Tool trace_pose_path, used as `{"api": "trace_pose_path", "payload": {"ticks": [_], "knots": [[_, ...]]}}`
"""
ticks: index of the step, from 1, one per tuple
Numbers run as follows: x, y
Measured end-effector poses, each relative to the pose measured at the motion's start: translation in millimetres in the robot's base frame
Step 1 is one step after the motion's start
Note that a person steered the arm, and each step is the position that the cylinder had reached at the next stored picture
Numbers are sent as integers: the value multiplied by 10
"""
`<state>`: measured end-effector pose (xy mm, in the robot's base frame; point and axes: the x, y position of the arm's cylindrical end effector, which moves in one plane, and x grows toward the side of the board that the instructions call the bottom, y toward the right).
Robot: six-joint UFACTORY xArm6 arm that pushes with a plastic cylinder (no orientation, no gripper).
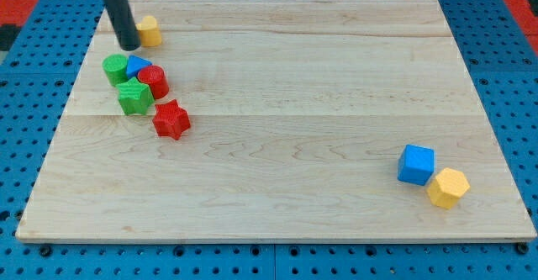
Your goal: Move the blue triangle to the top of the blue cube
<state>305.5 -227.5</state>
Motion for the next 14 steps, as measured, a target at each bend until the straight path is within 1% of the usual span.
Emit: {"api": "trace_pose_path", "payload": {"ticks": [2, 3, 4, 5, 6, 7, 8, 9, 10, 11, 12, 13, 14], "knots": [[636, -12], [679, 394], [542, 1074], [265, 1336], [242, 905], [22, 1582], [-93, 2035], [-452, 1898], [-690, 1512], [-931, 1862], [-629, 1981], [-236, 2175], [-315, 2540]]}}
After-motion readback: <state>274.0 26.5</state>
